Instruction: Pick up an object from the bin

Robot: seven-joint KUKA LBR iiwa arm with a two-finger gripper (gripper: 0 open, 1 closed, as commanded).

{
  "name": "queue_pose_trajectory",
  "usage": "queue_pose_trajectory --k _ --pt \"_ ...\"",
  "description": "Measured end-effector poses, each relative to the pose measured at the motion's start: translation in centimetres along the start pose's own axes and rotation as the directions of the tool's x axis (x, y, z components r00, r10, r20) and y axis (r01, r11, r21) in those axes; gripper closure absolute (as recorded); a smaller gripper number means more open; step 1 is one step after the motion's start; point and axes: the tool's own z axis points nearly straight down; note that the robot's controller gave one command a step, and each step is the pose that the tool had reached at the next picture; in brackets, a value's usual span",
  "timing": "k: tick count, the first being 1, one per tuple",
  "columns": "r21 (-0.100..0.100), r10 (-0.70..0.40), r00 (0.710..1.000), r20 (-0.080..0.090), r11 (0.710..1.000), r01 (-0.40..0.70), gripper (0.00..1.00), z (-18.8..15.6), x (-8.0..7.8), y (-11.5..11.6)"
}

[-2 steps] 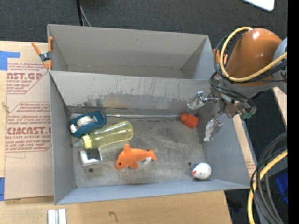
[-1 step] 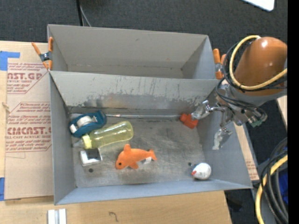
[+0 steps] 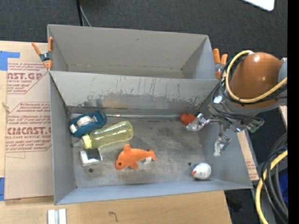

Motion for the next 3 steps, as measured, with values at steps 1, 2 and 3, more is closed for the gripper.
queue_pose_trajectory --k 1,2,3 --pt "-0.011 -0.063 0.998 -0.004 0.998 0.063 0.0 3.0 2.5 2.2" --pt "-0.011 -0.205 0.979 -0.004 0.979 0.205 0.0 3.6 3.8 2.6" --pt "-0.008 -0.41 0.912 -0.006 0.912 0.41 1.0 6.2 1.4 8.4"
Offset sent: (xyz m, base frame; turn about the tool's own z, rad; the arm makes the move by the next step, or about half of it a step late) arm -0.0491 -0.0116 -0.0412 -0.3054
